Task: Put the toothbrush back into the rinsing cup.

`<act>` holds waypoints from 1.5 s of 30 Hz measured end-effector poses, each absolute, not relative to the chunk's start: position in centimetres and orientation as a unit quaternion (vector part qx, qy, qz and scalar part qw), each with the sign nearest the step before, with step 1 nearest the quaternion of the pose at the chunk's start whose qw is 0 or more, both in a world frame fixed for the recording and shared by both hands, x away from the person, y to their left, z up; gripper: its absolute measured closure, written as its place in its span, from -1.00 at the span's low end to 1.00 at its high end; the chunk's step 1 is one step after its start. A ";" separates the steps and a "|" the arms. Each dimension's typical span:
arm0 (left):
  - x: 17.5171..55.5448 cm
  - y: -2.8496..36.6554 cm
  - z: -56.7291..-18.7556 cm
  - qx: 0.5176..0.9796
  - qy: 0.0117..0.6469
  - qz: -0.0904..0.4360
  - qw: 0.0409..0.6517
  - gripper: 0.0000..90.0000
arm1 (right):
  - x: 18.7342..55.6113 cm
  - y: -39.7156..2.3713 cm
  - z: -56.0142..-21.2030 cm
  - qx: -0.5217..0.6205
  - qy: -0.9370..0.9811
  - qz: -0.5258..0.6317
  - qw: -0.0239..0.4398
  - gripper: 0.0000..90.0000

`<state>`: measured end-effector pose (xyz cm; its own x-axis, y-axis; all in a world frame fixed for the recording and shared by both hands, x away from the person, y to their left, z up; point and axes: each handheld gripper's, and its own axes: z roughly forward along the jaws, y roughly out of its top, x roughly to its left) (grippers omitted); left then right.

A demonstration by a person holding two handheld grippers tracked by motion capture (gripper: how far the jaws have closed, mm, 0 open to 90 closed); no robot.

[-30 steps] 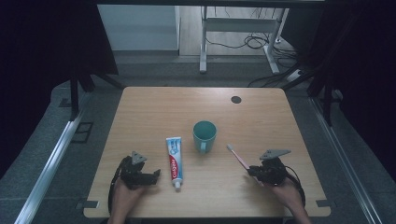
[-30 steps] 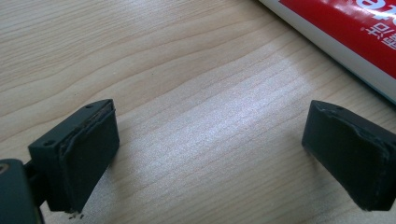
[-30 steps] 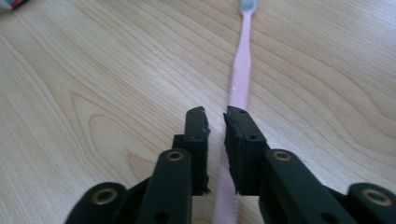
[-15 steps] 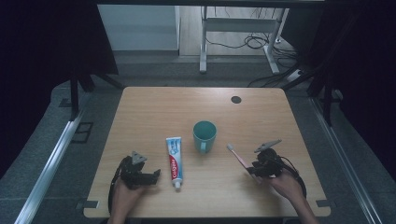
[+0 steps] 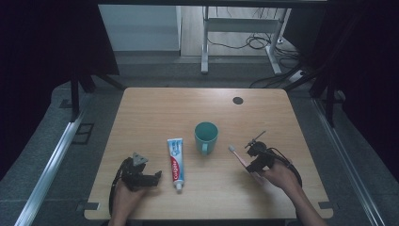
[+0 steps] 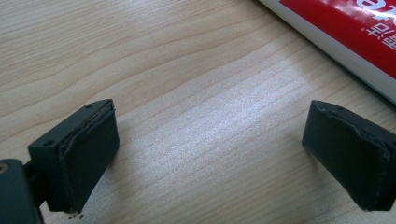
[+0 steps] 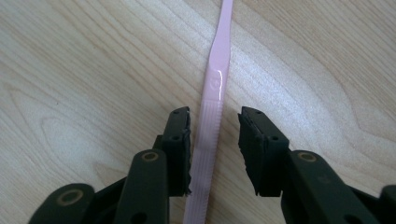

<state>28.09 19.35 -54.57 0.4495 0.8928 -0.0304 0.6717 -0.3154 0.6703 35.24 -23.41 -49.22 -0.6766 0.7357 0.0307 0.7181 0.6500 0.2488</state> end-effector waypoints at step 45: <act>28.1 19.3 -54.6 0.792 0.493 0.176 0.313 -0.92 | 38.6 -20.9 -49.6 0.419 0.907 0.025 -0.022 0.74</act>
